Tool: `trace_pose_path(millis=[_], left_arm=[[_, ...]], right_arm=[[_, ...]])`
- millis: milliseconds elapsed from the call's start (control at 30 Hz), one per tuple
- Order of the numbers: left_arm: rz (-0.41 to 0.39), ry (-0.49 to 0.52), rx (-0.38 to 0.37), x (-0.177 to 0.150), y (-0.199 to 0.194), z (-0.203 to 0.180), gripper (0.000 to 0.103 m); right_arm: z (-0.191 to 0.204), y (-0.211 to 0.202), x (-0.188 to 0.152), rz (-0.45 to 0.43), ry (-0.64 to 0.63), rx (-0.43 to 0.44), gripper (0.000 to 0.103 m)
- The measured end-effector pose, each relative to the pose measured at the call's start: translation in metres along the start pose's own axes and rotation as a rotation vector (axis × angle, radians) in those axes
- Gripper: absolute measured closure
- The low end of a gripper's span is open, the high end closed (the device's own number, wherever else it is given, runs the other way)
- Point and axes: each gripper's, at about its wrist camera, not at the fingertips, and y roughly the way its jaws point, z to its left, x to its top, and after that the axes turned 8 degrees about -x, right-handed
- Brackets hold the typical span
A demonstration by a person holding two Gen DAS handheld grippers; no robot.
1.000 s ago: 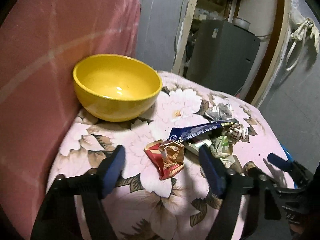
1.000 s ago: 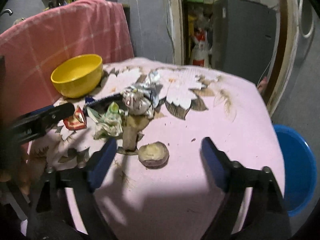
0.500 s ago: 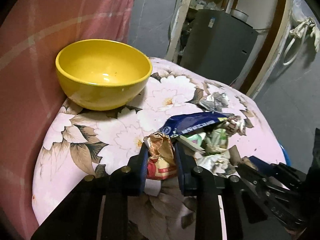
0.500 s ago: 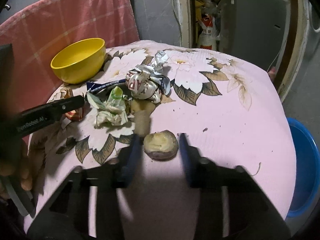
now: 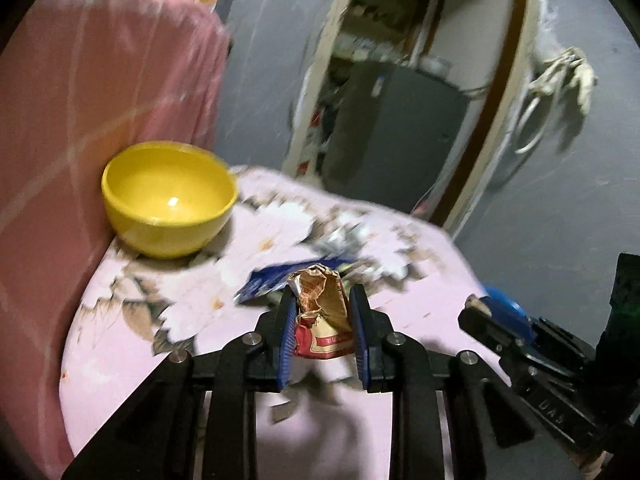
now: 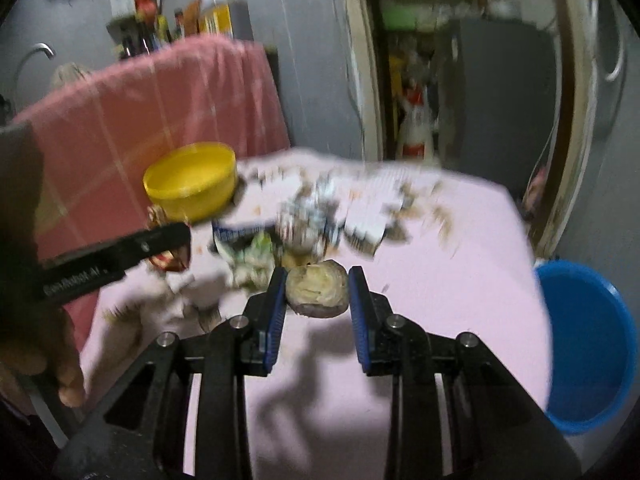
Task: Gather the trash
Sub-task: 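Lift and carry both held pieces over the blue bucket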
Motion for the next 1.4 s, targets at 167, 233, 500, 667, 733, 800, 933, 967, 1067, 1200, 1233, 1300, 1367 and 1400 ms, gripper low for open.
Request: trace_pose_path(millis=[167,233,500,667,733,800,933,967,1067,1200,1233,1300,1367,1400], left_arm=[[-0.122,0.079,-0.068,0.013,-0.016,-0.041,0.081],[-0.175,0.115,-0.093,0.018,-0.023,-0.058,0.081],[-0.331,0.255,-0.210,0.038,-0.036,-0.130,0.081],[-0.382,0.326,-0.286,0.044,-0.034,-0.171,0.081],[-0.385,0.351,-0.316,0.044,-0.030,-0.188,0.081],[-0.383,0.374,-0.336,0.044,-0.025,-0.203,0.081],[-0.357,0.421,-0.372,0.041,-0.007,-0.231,0.081],[-0.347,0.431,-0.381,0.040,-0.002,-0.237,0.081],[-0.318,0.452,-0.395,0.038,0.013,-0.251,0.081],[-0.272,0.473,-0.403,0.028,0.036,-0.263,0.081],[-0.260,0.472,-0.406,0.026,0.041,-0.265,0.081],[-0.229,0.470,-0.407,0.023,0.054,-0.267,0.081],[-0.198,0.472,-0.404,0.021,0.067,-0.269,0.081],[-0.184,0.473,-0.401,0.018,0.073,-0.270,0.081]], right_arm=[[-0.013,-0.045,0.016,-0.179,0.008,-0.031,0.065],[-0.021,-0.064,0.022,-0.248,0.008,-0.054,0.065],[-0.055,-0.131,0.035,-0.467,0.015,-0.168,0.065],[-0.085,-0.156,0.036,-0.539,0.042,-0.244,0.065],[-0.097,-0.166,0.035,-0.557,0.053,-0.275,0.065],[-0.111,-0.174,0.032,-0.566,0.068,-0.304,0.065],[-0.138,-0.185,0.025,-0.566,0.101,-0.345,0.065],[-0.144,-0.185,0.023,-0.562,0.107,-0.356,0.065],[-0.160,-0.184,0.017,-0.544,0.129,-0.381,0.065],[-0.181,-0.179,0.007,-0.513,0.158,-0.398,0.065],[-0.186,-0.175,0.003,-0.499,0.166,-0.402,0.065],[-0.195,-0.168,-0.003,-0.478,0.179,-0.404,0.065],[-0.203,-0.160,-0.009,-0.453,0.194,-0.406,0.065],[-0.207,-0.155,-0.012,-0.441,0.205,-0.406,0.065]])
